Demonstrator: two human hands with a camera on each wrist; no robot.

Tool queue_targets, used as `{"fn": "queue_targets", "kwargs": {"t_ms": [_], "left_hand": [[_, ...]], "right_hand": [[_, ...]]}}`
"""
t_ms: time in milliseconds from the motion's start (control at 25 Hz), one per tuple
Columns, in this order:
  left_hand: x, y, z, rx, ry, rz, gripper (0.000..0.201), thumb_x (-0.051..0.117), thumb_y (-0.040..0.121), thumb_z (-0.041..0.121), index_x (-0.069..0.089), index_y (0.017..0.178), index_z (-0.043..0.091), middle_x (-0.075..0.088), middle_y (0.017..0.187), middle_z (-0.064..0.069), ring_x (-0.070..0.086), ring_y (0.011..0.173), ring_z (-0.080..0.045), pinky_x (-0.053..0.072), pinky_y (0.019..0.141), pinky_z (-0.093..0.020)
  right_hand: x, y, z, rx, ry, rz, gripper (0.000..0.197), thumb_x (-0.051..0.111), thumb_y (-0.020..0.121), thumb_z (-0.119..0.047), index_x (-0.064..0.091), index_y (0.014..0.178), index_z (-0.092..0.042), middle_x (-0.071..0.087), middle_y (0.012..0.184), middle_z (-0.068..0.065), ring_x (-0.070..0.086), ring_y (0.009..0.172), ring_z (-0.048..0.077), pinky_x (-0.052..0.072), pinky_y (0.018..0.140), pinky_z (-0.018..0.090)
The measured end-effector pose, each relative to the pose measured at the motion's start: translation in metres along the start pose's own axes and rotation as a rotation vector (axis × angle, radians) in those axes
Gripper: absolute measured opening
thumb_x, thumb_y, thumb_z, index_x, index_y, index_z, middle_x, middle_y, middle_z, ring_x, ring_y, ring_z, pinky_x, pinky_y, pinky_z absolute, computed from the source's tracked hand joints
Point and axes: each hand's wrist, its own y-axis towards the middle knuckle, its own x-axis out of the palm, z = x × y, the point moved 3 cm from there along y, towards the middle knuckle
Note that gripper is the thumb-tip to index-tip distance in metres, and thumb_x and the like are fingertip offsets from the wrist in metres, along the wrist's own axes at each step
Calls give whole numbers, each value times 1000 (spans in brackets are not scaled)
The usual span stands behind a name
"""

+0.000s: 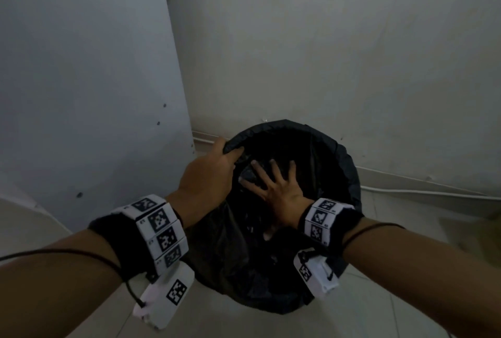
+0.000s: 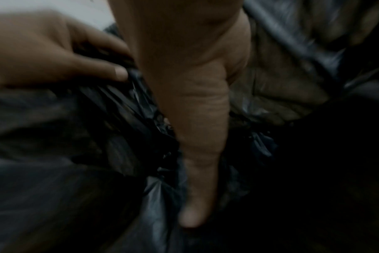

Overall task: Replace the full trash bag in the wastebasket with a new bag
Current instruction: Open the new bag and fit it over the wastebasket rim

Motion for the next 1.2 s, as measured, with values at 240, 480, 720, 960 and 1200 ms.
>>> {"fn": "queue_targets", "kwargs": {"t_ms": [240, 480, 720, 960, 1200], "left_hand": [[-2, 1, -10, -60, 11, -3, 42, 57, 92, 6, 56, 133, 13, 54, 120, -22, 63, 71, -40, 56, 57, -41], [-4, -1, -15, -112, 10, -22, 42, 51, 96, 14, 52, 138, 18, 50, 122, -18, 60, 78, -40, 52, 62, -40], [-4, -2, -5, -103, 3, -37, 43, 50, 97, 17, 50, 139, 19, 49, 123, -15, 60, 78, -39, 52, 61, -38], [-6, -8, -17, -123, -39, -48, 44, 50, 97, 18, 47, 141, 21, 47, 123, -13, 60, 80, -39, 55, 65, -45], [-8, -7, -43, -186, -130, 19, 48, 46, 97, 5, 46, 143, 20, 51, 109, -18, 58, 80, -38, 54, 70, -42]], "right_hand": [[5, 11, -36, -302, 223, -103, 116, 65, 74, -65, -28, 141, -46, -32, 156, -4, -13, 145, 43, -1, 103, 79], [-9, 4, -6, -134, 241, 176, 72, 60, 89, -33, 20, 149, -26, 21, 152, 12, 24, 138, 39, 20, 108, 68], [24, 17, -8, 66, 101, -186, 138, 74, 48, -77, -31, 136, -54, -27, 157, 11, -18, 139, 55, -7, 98, 79], [19, 18, -9, -60, 117, -302, 116, 69, 64, -73, -9, 147, -51, -15, 161, 12, 2, 142, 53, 7, 106, 73], [-11, 19, -32, -397, 116, -249, 82, 53, 91, -50, 1, 153, -35, 2, 163, -2, 7, 148, 29, 12, 115, 59]]}}
